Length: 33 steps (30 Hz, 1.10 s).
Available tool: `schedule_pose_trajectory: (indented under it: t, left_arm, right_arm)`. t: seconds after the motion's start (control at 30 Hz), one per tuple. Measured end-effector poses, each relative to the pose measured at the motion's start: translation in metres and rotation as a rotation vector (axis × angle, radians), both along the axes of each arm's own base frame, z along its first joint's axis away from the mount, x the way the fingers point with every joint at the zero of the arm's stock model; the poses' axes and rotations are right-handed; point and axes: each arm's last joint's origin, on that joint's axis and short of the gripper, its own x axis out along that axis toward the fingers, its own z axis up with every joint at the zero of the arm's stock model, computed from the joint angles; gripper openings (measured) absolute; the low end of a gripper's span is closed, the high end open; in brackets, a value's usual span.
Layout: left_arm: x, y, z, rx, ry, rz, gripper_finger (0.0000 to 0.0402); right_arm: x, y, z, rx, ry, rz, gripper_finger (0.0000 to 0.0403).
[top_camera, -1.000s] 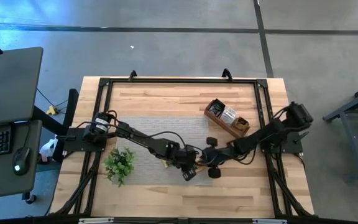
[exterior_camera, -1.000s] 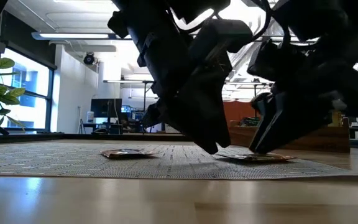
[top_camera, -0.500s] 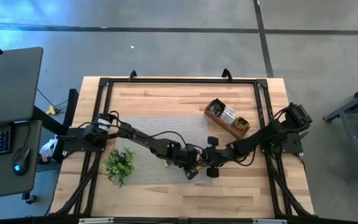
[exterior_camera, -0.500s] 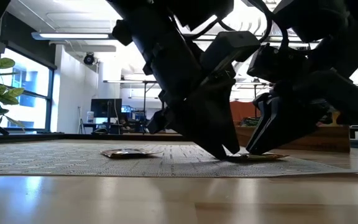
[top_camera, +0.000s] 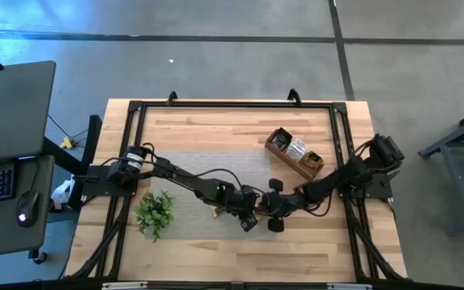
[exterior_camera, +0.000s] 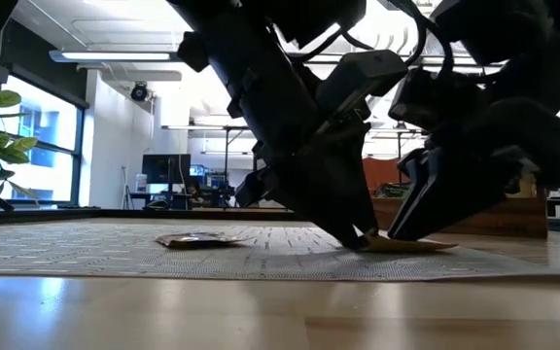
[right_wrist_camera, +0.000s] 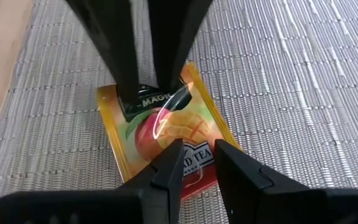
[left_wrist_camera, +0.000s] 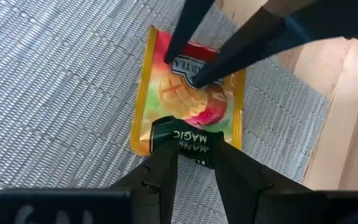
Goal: Pick & Place Tea
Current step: Put the yellow tea bag into the right section of the wooden organizer
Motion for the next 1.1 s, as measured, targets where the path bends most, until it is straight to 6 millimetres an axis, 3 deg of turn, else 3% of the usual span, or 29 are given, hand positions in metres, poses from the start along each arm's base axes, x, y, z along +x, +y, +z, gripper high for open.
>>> schedule_pose_trajectory:
  t: [0.33,0.6,0.8,1.1]
  left_arm:
    - [0.000,0.002,0.000,0.029,-0.002,-0.012,0.0100]
    - [0.000,0.002,0.000,0.089,-0.012,-0.082,0.0008]
    - [0.000,0.004,0.001,0.187,-0.024,-0.084,0.0018]
    - [-0.011,0.006,0.034,0.188,-0.039,-0.097,0.0002]
  right_arm:
    - [0.001,0.007,0.004,-0.073,-0.070,0.041,0.0087]
    - [0.002,0.010,0.007,-0.005,-0.092,0.080,0.0087]
    - [0.006,0.014,0.013,0.071,-0.147,0.133,0.0087]
    - [0.006,0.012,0.028,-0.080,-0.205,0.277,0.0087]
